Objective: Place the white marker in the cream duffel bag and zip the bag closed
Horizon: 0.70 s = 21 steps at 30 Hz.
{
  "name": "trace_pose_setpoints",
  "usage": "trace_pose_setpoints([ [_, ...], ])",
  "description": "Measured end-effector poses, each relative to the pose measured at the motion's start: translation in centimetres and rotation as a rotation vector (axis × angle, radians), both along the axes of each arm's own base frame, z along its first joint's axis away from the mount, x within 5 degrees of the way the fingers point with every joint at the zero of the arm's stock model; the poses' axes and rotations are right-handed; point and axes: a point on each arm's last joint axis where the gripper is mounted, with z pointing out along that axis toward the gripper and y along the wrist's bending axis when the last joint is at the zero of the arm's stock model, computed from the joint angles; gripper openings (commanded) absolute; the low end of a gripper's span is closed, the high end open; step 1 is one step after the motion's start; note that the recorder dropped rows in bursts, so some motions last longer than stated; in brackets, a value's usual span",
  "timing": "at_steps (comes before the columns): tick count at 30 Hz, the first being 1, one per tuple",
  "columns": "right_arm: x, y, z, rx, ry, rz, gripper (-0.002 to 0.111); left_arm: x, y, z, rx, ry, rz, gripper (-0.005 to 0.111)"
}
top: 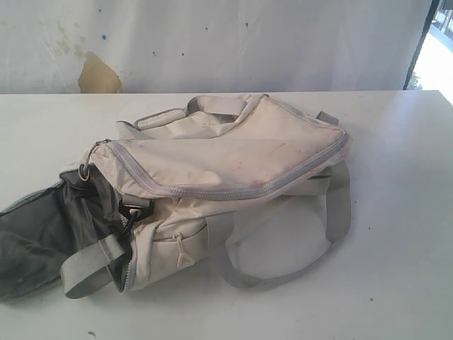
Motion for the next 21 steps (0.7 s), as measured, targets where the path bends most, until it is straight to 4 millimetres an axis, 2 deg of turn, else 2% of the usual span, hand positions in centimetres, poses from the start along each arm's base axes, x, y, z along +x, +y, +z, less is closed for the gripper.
trace_pose_setpoints([
  [6, -5.2, 0.1, -0.3, -0.008, -0.163, -0.002, 0.0, -5.8, 0.4, -1.0, 0.003, -0.156, 0.008, 0.0],
  [11, -8.8, 0.2, -1.8, -0.013, -0.199, -0.002, 0.0, -9.7, 0.7, -2.5, 0.01, -0.25, 0.025, 0.0],
  [15, -10.8, 0.3, -2.9, -0.016, -0.213, 0.0, 0.0, -11.0, 1.0, -2.9, 0.021, -0.265, 0.046, 0.0],
  [21, -11.2, 0.2, -3.5, -0.026, -0.178, -0.013, 0.0, -11.9, 1.0, -2.7, 0.043, -0.259, 0.051, 0.0],
])
